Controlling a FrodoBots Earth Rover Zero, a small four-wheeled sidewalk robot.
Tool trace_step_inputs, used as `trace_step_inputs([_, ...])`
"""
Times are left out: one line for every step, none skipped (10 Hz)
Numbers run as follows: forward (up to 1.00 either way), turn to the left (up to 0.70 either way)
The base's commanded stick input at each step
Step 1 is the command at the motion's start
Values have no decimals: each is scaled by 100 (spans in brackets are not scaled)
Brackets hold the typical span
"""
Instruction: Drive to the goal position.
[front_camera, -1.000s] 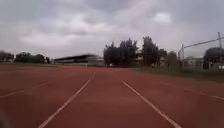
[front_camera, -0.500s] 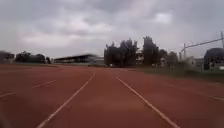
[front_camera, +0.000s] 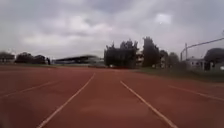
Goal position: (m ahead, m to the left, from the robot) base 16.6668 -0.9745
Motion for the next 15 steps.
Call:
trace_step_inputs([45,0])
trace_step_inputs([45,0])
trace_step_inputs([45,0])
trace_step_inputs([45,0])
trace_step_inputs([45,0])
trace_step_inputs([45,0])
trace_step_inputs([45,0])
trace_step_inputs([45,0])
trace_step_inputs([45,0])
trace_step_inputs([45,0])
trace_step_inputs([45,0])
trace_step_inputs([45,0])
trace_step_inputs([45,0])
trace_step_inputs([45,0])
trace_step_inputs([45,0])
